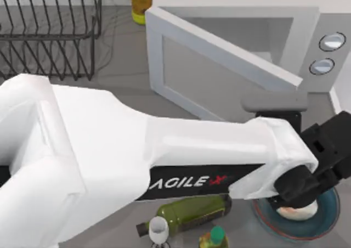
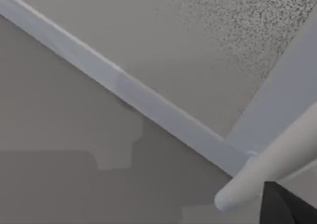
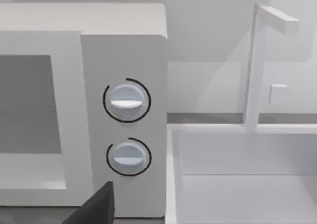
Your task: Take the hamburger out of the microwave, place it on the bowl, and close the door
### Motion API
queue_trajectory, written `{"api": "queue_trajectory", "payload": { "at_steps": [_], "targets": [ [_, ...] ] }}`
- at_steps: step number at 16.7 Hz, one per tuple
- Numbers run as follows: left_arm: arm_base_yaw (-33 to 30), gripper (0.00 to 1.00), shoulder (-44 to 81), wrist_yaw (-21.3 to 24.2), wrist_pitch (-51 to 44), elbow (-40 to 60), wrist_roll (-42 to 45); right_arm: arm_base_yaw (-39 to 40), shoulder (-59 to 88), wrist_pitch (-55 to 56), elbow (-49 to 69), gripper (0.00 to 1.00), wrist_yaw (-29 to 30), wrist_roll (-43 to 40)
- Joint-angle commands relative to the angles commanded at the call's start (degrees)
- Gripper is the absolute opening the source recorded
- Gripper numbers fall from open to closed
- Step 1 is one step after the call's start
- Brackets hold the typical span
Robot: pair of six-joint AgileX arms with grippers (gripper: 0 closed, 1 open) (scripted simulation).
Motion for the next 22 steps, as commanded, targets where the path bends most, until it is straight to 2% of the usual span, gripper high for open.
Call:
{"api": "queue_trajectory", "payload": {
  "at_steps": [3, 8, 15, 22],
  "targets": [
    [-1.1, 0.00, 3.4, -0.4, -2.8, 4.8, -1.3, 0.0, 0.0, 0.0, 0.0, 1.00, 0.0, 0.0],
    [-0.6, 0.00, 3.7, -0.2, -2.8, 5.3, -1.2, 0.0, 0.0, 0.0, 0.0, 1.00, 0.0, 0.0],
    [9.2, 0.00, 12.7, 4.7, 1.0, 17.6, 10.1, 0.0, 0.0, 0.0, 0.0, 1.00, 0.0, 0.0],
    [10.0, 0.00, 13.9, 5.2, 0.9, 19.0, 11.0, 0.0, 0.0, 0.0, 0.0, 1.00, 0.0, 0.0]
  ]
}}
